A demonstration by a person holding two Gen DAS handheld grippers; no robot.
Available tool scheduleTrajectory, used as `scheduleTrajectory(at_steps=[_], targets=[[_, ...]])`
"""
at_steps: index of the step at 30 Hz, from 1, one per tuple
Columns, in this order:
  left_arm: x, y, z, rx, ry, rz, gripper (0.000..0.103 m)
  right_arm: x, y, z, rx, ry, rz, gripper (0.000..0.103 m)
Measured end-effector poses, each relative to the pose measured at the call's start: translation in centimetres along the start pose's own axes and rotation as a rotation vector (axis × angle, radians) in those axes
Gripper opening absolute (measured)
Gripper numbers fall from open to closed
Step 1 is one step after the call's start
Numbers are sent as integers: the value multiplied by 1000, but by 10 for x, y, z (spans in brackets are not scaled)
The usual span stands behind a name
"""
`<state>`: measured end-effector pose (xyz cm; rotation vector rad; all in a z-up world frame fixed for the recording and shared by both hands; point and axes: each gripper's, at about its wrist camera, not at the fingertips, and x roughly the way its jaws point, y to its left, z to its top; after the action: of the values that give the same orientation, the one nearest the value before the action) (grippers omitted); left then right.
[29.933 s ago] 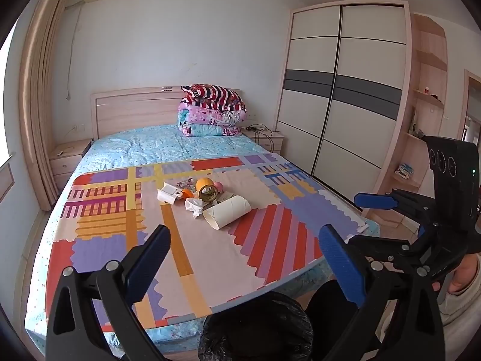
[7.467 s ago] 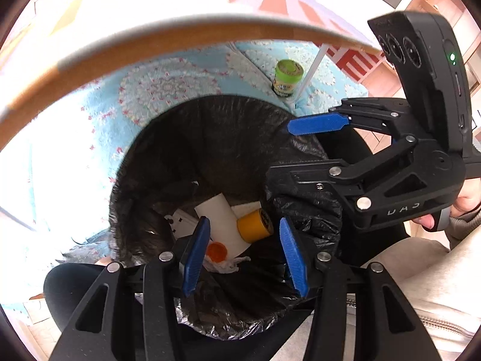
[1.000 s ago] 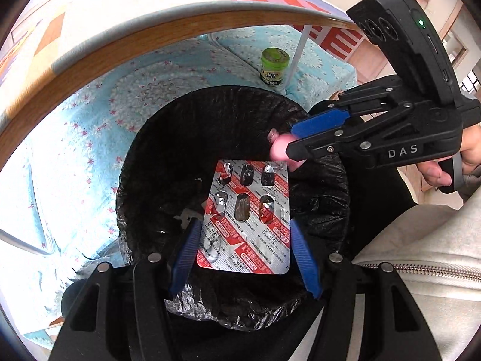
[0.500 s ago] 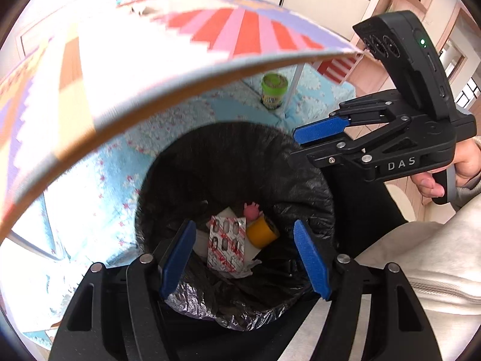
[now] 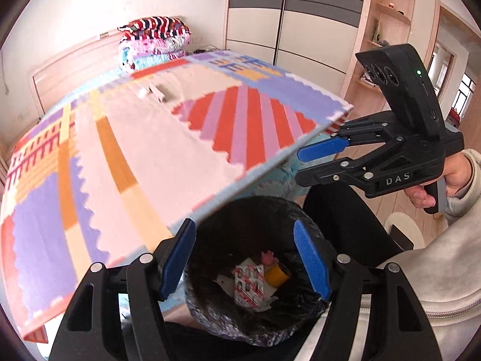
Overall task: Collect trash
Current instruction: 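Raise both tools back over the bed toward the white lid and stick, then grasp the small white round lid with the left gripper while the right gripper grasps the white stick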
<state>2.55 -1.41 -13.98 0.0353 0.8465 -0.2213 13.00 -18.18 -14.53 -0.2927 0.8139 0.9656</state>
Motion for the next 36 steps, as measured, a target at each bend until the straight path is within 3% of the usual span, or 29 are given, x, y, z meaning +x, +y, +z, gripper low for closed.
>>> scheduleTrajectory(at_steps=[18,36], targets=[[3,72,71,22,-76,91,65,9,-12,71,-36,-83,-25,42],[78,154,138,24,-52,121,65,64,-38,141,-16,-89,-53,42]])
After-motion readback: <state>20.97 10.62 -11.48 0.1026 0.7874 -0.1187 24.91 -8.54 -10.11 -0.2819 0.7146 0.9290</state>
